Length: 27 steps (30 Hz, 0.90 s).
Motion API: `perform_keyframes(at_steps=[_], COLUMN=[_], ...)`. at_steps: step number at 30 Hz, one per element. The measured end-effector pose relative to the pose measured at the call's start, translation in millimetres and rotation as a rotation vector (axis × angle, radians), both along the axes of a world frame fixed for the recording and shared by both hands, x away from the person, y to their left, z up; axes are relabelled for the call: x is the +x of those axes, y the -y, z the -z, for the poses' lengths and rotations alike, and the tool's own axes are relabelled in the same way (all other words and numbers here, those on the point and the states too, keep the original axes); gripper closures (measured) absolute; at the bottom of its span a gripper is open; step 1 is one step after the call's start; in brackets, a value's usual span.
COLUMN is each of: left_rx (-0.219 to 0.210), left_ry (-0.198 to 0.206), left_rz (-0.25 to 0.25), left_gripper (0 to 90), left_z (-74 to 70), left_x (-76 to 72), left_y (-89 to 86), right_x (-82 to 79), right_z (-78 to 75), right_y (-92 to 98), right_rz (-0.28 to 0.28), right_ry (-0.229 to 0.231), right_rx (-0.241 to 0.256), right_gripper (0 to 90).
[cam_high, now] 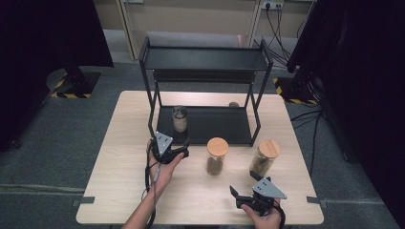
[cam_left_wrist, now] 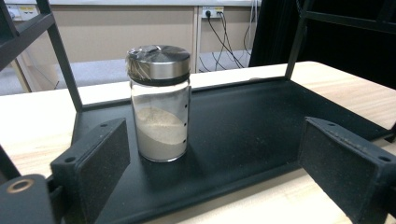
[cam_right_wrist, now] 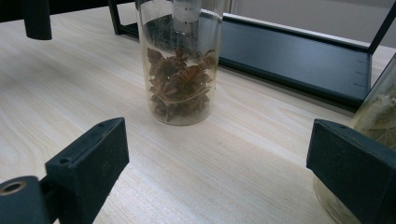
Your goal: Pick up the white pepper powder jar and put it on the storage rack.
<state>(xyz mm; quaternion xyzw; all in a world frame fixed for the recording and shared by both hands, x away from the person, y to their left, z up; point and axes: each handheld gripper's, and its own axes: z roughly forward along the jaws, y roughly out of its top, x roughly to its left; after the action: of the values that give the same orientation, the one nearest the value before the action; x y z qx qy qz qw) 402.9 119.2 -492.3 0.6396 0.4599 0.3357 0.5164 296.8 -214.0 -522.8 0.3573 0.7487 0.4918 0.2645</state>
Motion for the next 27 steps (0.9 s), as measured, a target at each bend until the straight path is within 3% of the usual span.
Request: perform_keyframes(at_steps=[16,27], left_rx=[-0.007,-0.021], left_ry=[-0.025,-0.032], left_rz=[0.062,0.067], left_gripper=[8.9,8.9], left_z=[15.4,20.4], left_x=[-26.1,-42.3], left_y=[0.6,0.6], right_x=[-0.1,-0.3], right_z=[0.0,0.0], right_y=[-0.3,-0.3], right_rz=[0.001,0.001], right_ry=[0.002,0.001], right_rx=[-0.003,-0.003], right_gripper=[5.8,5.7])
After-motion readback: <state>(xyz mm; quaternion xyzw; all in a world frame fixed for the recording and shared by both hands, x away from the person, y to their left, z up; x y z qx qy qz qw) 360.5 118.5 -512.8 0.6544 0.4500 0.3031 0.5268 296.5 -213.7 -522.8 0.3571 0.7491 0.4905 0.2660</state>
